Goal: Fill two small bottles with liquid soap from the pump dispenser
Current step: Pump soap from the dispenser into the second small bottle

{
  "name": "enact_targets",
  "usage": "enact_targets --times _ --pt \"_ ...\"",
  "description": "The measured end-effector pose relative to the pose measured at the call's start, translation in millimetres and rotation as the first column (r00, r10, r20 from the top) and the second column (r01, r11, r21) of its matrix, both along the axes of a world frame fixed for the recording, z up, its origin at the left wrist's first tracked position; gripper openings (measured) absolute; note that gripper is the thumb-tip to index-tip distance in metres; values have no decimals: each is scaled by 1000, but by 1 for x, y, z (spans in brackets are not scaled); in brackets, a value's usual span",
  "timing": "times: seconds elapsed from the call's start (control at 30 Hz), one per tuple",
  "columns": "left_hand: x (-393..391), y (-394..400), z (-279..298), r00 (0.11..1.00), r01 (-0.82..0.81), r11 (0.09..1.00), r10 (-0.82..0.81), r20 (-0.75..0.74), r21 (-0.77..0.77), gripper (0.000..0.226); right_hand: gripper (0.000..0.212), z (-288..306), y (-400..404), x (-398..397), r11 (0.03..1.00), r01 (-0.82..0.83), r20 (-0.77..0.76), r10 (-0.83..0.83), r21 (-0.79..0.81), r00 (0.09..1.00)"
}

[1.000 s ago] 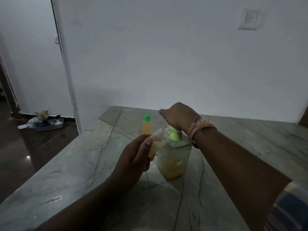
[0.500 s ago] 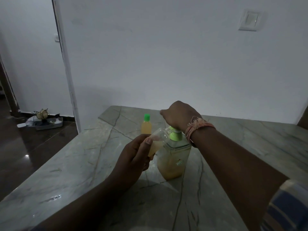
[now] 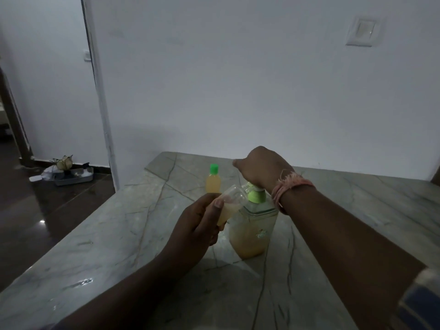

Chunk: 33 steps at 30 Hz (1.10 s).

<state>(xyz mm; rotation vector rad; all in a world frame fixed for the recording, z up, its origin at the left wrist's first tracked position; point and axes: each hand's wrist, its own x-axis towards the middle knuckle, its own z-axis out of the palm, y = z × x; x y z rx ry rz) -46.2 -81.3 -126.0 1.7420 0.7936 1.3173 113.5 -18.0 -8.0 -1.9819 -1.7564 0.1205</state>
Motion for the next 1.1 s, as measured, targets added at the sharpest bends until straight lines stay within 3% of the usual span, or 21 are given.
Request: enact_targets --times 0.23,0.4,0.57,0.7,0.8,0.9,1.1 --pt "0 -1 1 999 17 1000 -17 33 -10 42 37 8 0 -3 1000 -3 96 6 -29 995" --pt "0 1 1 1000 13 1000 -13 18 -7 42 36 1 2 1 1000 -1 -36 0 -8 999" --pt "0 0 1 1000 12 1000 -12 23 -21 44 35 3 1 -1 998 -2 20 4 -59 1000" --pt "-1 -2 1 999 17 999 -16 31 -27 40 38 11 -7 -5 999 -12 150 6 35 989" --pt "-1 0 0 1000 1 1000 -1 20 -30 37 40 7 -5 -2 994 -10 62 3 107 998" --pt "1 0 -1 1000 -13 1000 14 2 -20 38 37 -1 0 0 1000 1 -10 0 31 1000" --pt "0 0 0 1000 -6 1000 6 11 -30 46 37 6 0 -3 999 -7 68 10 -42 998"
